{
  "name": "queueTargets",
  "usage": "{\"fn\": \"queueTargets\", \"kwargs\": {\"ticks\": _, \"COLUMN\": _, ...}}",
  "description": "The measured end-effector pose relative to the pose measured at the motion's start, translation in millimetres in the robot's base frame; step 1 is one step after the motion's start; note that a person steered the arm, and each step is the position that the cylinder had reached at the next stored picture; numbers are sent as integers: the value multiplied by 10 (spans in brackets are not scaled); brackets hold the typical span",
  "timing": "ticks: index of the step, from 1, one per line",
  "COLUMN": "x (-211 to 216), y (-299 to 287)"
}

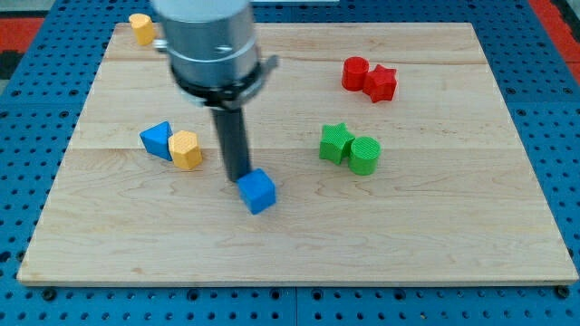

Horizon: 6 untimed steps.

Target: Push the cube into the green blocks

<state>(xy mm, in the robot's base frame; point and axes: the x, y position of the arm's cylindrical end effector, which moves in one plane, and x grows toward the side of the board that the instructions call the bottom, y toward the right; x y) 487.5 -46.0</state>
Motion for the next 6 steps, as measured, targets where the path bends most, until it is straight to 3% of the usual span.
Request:
{"fn": "queueTargets", "kwargs": {"ticks": 3, "x": 567, "y": -323}}
{"fn": "queueTargets", "kwargs": {"ticks": 4, "x": 561, "y": 273}}
{"fn": "queueTargets", "kwargs": {"ticks": 6, "x": -202, "y": 949}}
